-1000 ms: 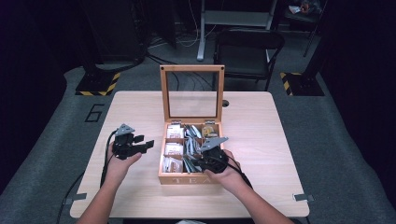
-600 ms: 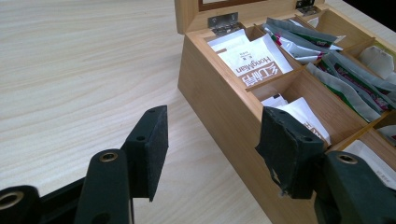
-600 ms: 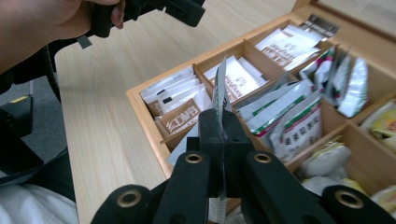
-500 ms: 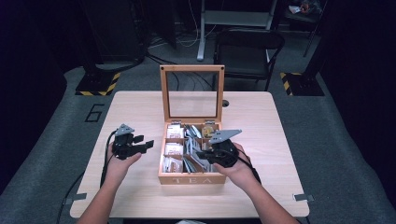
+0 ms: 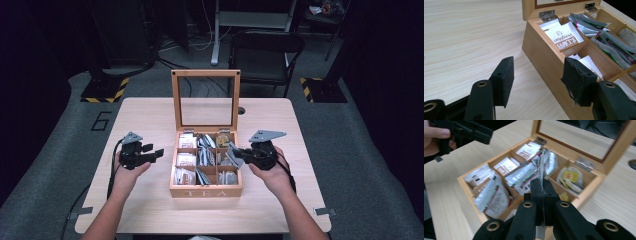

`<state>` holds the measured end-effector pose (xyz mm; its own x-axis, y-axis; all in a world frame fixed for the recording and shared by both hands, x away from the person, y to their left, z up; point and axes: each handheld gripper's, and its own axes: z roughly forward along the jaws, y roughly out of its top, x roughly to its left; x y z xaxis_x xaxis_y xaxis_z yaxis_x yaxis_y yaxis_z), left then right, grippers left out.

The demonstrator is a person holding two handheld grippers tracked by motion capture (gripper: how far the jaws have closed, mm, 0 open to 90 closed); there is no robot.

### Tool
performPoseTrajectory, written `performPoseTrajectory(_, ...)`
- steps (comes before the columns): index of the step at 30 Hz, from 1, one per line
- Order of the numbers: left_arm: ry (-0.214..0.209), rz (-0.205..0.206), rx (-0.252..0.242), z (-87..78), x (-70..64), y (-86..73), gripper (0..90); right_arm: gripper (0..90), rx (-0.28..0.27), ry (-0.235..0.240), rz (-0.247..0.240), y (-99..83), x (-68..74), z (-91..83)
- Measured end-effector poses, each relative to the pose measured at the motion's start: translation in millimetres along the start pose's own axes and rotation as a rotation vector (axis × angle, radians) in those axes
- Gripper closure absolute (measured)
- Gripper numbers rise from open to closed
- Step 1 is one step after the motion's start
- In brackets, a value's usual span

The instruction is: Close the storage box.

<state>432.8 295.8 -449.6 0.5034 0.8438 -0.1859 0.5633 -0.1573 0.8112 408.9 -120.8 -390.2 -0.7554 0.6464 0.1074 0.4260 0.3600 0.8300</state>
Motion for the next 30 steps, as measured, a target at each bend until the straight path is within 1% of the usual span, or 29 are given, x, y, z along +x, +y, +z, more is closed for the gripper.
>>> performPoseTrajectory(3, 0.002, -0.006, -0.001, 1.6, 0.3, -0.2, 42.4, 89.9, -0.002, -0.033, 0.022, -4.4, -7.9, -5.5)
performPoseTrajectory(4, 0.002, -0.017, -0.004, 2.2, -0.2, -0.5, 42.4, 89.9, -0.001, -0.046, 0.026, -5.5, -10.4, -7.2)
performPoseTrajectory(5, -0.003, -0.024, 0.003, 2.1, -0.1, -0.5, 42.4, 89.9, -0.001, -0.058, 0.027, -6.6, -12.7, -8.5)
performPoseTrajectory(6, -0.003, -0.024, 0.002, 2.2, 0.2, -0.5, 42.5, 89.9, 0.000, -0.074, 0.033, -8.3, -15.7, -10.1)
performPoseTrajectory(7, -0.001, -0.017, -0.001, 2.4, 1.0, -0.3, 42.4, 89.8, 0.002, -0.079, 0.034, -9.1, -17.4, -10.5)
performPoseTrajectory(9, 0.000, -0.018, -0.001, 2.8, 1.3, -0.4, 42.5, 89.8, 0.011, -0.095, 0.043, -11.7, -20.8, -10.6)
performPoseTrajectory(10, -0.001, -0.016, 0.001, 2.9, 1.6, -0.4, 42.4, 89.8, 0.018, -0.108, 0.043, -13.3, -22.4, -9.9)
performPoseTrajectory(13, -0.003, -0.026, 0.010, 3.6, 0.6, -0.7, 42.5, 89.8, 0.040, -0.147, 0.043, -19.7, -29.2, -5.7)
performPoseTrajectory(14, 0.000, -0.020, 0.007, 4.3, 0.7, -0.7, 42.4, 89.8, 0.046, -0.160, 0.045, -22.2, -31.4, -3.4)
performPoseTrajectory(15, 0.002, -0.024, 0.004, 5.1, -0.3, -1.1, 42.4, 89.8, 0.056, -0.172, 0.043, -24.6, -33.2, -1.1)
performPoseTrajectory(17, 0.000, -0.010, 0.011, 5.0, 0.0, -0.8, 42.4, 89.8, 0.068, -0.187, 0.044, -28.3, -36.2, 2.6)
performPoseTrajectory(19, 0.000, -0.008, 0.012, 5.0, 0.0, -0.8, 42.4, 89.8, 0.081, -0.206, 0.044, -32.8, -40.4, 7.1)
performPoseTrajectory(23, 0.001, -0.020, 0.011, 4.6, 0.2, -1.0, 42.4, 89.7, 0.098, -0.215, 0.073, -41.9, -49.5, 13.8)
performPoseTrajectory(25, 0.003, -0.014, 0.010, 4.7, 1.2, -1.1, 42.4, 89.8, 0.106, -0.221, 0.084, -46.8, -54.6, 17.2)
performPoseTrajectory(26, 0.003, -0.013, 0.011, 4.8, 1.3, -1.1, 42.4, 89.7, 0.111, -0.218, 0.098, -50.0, -58.6, 19.3)
performPoseTrajectory(27, 0.004, -0.016, 0.014, 4.8, 0.9, -1.2, 42.4, 89.7, 0.111, -0.218, 0.100, -51.1, -60.6, 20.4)
performPoseTrajectory(29, 0.006, -0.013, 0.014, 5.4, 1.0, -1.3, 42.4, 89.7, 0.109, -0.211, 0.124, -54.4, -63.9, 22.3)
performPoseTrajectory(30, 0.005, -0.014, 0.017, 5.5, 0.8, -1.3, 42.3, 89.7, 0.115, -0.210, 0.123, -55.9, -65.6, 23.3)
